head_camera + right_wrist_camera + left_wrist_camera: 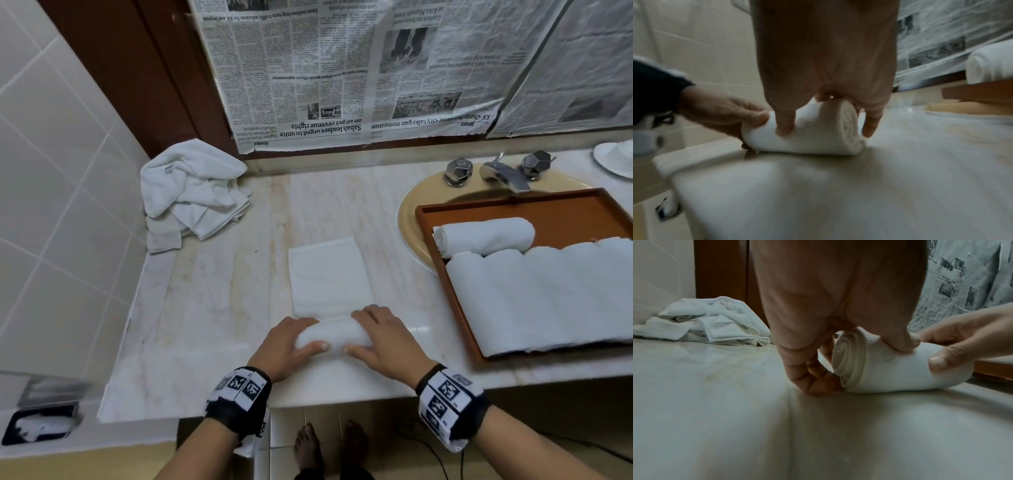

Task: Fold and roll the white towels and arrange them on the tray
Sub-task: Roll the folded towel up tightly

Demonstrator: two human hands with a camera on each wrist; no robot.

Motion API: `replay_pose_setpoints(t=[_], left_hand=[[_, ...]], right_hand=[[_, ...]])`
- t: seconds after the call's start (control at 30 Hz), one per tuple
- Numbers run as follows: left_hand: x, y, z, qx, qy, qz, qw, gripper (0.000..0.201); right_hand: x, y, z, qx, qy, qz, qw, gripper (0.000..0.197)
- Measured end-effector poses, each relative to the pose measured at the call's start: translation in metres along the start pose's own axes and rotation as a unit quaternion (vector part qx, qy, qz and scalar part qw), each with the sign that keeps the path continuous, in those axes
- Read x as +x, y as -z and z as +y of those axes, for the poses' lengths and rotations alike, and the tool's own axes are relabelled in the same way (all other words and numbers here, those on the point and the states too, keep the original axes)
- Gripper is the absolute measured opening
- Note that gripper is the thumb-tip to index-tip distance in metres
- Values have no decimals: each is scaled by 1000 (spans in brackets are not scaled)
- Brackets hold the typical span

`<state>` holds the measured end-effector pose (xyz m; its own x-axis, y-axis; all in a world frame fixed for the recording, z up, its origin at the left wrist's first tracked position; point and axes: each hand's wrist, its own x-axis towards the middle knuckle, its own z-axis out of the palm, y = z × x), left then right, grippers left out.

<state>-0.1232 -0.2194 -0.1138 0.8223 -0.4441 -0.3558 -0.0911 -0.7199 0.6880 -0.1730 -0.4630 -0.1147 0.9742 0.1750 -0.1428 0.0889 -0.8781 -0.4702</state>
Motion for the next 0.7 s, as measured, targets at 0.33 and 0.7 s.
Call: replay_pose_setpoints(t=[0.33, 0.7], left_hand=[[-4, -16, -5, -10, -8, -12, 1000, 84], [-5, -22, 3, -7, -7, -43, 999, 92]], right_hand=[[-17, -7, -11, 181, -139, 2, 974, 90], [-18, -1, -9, 207, -145, -24, 967, 83]])
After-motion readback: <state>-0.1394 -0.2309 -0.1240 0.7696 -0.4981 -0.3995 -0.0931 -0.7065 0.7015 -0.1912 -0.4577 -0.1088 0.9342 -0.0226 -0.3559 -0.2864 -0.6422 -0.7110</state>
